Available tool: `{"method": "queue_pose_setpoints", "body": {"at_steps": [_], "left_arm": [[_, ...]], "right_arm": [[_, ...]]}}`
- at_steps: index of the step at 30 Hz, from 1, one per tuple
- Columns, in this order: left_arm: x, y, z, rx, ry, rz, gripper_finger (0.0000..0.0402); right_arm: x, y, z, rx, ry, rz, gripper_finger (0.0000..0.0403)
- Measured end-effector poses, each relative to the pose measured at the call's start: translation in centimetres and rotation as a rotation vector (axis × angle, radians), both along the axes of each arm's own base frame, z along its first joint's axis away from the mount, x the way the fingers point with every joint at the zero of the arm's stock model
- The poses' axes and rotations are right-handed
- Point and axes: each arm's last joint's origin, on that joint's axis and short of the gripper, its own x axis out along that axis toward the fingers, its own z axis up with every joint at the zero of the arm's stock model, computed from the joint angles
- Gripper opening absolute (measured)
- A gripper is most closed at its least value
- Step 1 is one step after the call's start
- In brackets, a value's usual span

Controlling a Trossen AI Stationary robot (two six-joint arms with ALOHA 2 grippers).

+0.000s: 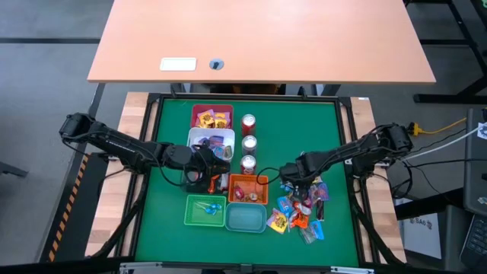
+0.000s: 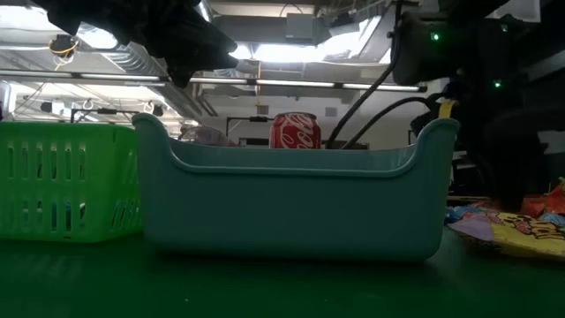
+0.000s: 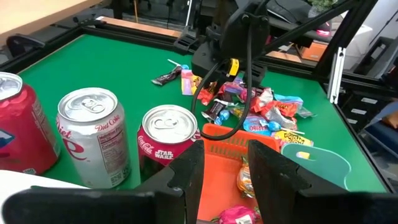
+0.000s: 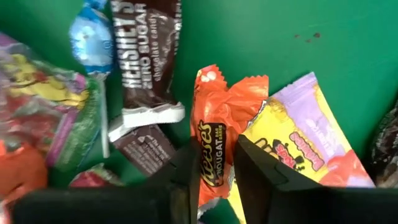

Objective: Sort candy
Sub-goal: Put the orange chocolate into the black bin

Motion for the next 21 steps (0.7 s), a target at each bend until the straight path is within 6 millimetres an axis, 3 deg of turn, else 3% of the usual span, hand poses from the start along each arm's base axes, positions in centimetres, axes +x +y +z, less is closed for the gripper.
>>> {"method": "queue_pose_setpoints", "body": {"at_steps": [12, 21], "left_arm": [[0.0, 0.0, 0.0, 0.046, 0.003, -0.015, 0.0114], [0.0, 0.0, 0.1, 0.098, -0.001, -0.032, 0.0114]], "right_arm": [[1.5, 0.3, 4.4, -0.011, 0.023, 0.031, 0.0077], [4.5, 0.9, 9.4, 0.027, -0.192, 0.079, 0.0077]]}}
